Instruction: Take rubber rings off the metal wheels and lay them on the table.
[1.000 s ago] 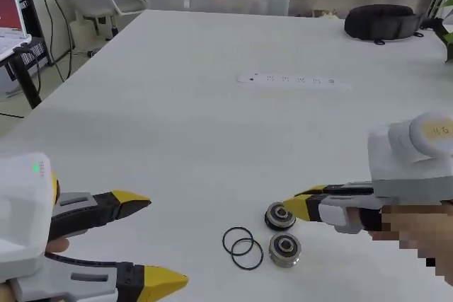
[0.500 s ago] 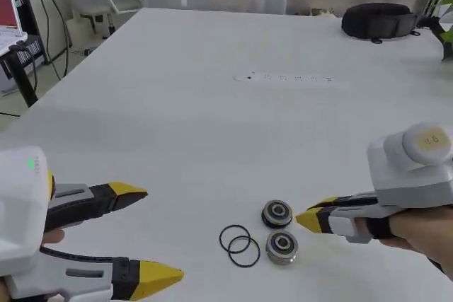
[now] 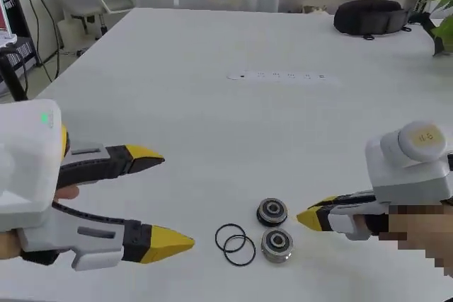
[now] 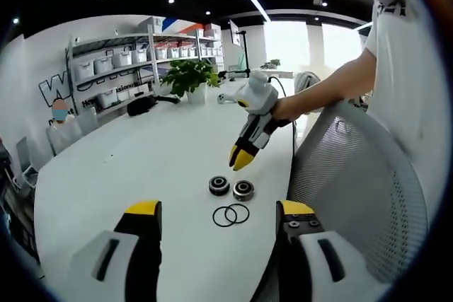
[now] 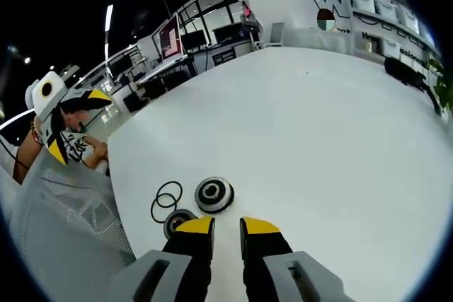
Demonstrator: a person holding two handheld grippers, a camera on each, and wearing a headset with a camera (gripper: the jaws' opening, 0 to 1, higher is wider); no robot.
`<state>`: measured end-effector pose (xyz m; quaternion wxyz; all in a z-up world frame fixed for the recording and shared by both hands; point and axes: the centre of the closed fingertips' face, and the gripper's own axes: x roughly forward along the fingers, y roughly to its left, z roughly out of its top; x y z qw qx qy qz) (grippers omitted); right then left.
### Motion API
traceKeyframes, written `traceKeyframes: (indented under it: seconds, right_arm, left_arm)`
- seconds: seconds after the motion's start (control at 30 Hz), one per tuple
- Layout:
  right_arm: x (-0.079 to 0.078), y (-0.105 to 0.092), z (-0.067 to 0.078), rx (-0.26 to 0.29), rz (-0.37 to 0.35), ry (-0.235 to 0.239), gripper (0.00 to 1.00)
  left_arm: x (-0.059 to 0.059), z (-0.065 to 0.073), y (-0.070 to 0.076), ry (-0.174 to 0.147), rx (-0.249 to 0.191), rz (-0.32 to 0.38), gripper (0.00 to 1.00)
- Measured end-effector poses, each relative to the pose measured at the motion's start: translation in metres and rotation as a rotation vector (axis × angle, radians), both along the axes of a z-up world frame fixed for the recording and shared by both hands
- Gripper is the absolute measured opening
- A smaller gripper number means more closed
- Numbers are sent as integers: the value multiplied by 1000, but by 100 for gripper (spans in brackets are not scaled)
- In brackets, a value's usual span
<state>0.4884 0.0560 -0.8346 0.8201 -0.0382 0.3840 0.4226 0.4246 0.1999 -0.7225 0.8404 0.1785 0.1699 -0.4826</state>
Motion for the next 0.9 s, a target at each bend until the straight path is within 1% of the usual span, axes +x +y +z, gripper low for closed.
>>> traceKeyframes:
  seconds: [0.07, 0.17, 0.23, 0.33, 0.47, 0.57, 0.73, 0.83, 0.9]
  right_arm:
    - [1, 0, 1, 1, -5, -4, 12]
    - [0, 1, 2, 7, -7, -7, 12]
    - [-1, 4, 2, 12, 7, -8, 13]
    - [-4, 6, 2, 5, 29, -23, 14]
    - [-6, 7, 2, -4, 47, -30, 14]
    - [-6, 5, 1, -8, 50, -30, 15]
    - [-7, 7, 4, 6, 56, -34, 17]
    - [-7, 6, 2, 5, 58, -29, 19]
    - [-7, 6, 1, 1, 63, -29, 20]
  left_arm:
    - [3, 2, -5, -10, 13, -23, 62]
    - [9, 5, -12, -17, 14, -45, 62]
    - [12, 7, -18, -20, 14, -61, 62]
    - [14, 7, -26, -22, 22, -92, 62]
    - [18, 8, -34, -25, 30, -125, 62]
    - [23, 11, -40, -28, 24, -144, 62]
    - [34, 18, -55, -37, 7, -181, 62]
    - [41, 19, -62, -39, 7, -200, 61]
    - [45, 17, -69, -46, 16, -215, 60]
